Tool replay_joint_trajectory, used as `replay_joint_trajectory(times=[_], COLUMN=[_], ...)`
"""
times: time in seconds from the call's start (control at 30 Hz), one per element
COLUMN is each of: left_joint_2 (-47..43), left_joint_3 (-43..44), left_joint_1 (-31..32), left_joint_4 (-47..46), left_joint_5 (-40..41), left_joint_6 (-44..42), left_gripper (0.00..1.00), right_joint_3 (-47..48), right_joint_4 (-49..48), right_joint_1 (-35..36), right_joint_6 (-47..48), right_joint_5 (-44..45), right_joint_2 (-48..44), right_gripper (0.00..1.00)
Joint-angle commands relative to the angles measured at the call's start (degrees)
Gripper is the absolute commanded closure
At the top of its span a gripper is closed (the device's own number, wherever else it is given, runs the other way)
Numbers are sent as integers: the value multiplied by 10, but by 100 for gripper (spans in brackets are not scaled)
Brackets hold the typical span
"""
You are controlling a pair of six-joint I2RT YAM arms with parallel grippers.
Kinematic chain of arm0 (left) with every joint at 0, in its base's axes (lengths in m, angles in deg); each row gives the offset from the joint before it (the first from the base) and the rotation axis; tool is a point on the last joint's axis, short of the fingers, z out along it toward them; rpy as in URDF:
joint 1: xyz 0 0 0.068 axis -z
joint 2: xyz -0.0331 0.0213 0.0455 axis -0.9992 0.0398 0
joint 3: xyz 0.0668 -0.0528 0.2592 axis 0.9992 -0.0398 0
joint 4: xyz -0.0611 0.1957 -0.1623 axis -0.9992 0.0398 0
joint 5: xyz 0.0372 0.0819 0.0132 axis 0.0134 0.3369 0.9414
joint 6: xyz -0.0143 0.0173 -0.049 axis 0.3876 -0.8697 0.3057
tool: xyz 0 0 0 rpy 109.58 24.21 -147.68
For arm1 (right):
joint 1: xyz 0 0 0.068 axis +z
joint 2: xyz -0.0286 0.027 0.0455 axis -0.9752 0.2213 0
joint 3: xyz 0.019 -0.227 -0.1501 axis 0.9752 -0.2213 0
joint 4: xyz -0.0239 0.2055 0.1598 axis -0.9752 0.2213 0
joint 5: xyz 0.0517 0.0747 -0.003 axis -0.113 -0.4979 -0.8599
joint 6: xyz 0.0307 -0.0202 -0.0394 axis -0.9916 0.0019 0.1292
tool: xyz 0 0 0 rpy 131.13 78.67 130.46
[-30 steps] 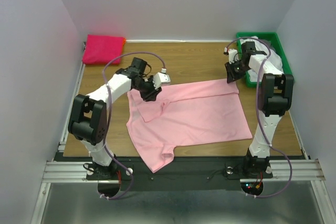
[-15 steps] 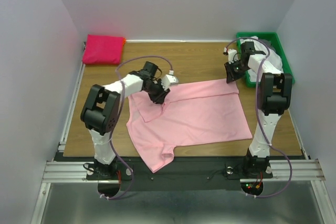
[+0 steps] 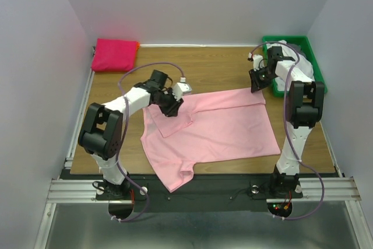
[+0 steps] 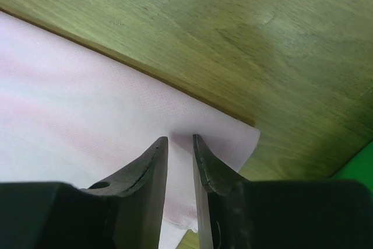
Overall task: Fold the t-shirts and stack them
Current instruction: Fold the tshirt
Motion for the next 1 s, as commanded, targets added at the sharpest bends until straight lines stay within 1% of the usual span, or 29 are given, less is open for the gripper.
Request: replay_joint_trajectory(times=[0.0,0.07,0.1,0.2,0.27,0.37,0.43,0.5,0.53,0.57,0.6,0.63,0.67,0.7,0.77,0.83,0.9,0.97], left_joint_2=[-53,-48,-43,-12,22,59,76,107,133,147,161,186,196,203,207,194,160,130], left_joint_3=[-32,-42,-43,-39,-29,-15,1,43,62,107,133,157,204,223,264,276,269,260], left_joint_1=[-71,-92,-114,-158,-177,-206,-217,-235,-239,-244,-246,-248,-251,-252,-255,-257,-256,-256], left_joint_4=[3,-5,-5,-13,-14,-8,-5,1,4,14,22,33,52,61,91,108,125,146], left_joint_5=[17,39,42,52,64,75,86,94,94,98,97,95,94,91,77,64,44,23], left_joint_6=[11,25,28,43,56,49,36,32,29,27,23,21,20,12,1,-18,-27,-27], left_gripper=[59,59,59,60,63,64,65,66,66,67,67,67,67,67,66,62,58,57], right_joint_3=[1,0,0,-3,-6,-14,-15,1,14,51,72,99,145,168,196,212,204,171], right_joint_4=[8,8,7,6,5,2,-4,-19,-23,-28,-29,-28,-27,-27,-26,-21,-16,-16], right_joint_1=[9,11,12,18,24,26,44,51,52,54,55,56,56,57,56,56,57,60], right_joint_6=[5,5,5,4,1,-2,-8,-32,-42,-61,-69,-78,-92,-98,-110,-113,-116,-116], right_joint_5=[-16,-16,-16,-15,-9,4,11,20,25,30,35,42,52,55,54,42,10,-10], right_joint_2=[-20,-14,-12,1,13,23,37,51,72,84,96,128,142,154,169,163,134,95], right_gripper=[71,70,71,71,71,71,70,71,70,70,70,70,70,70,69,66,64,62])
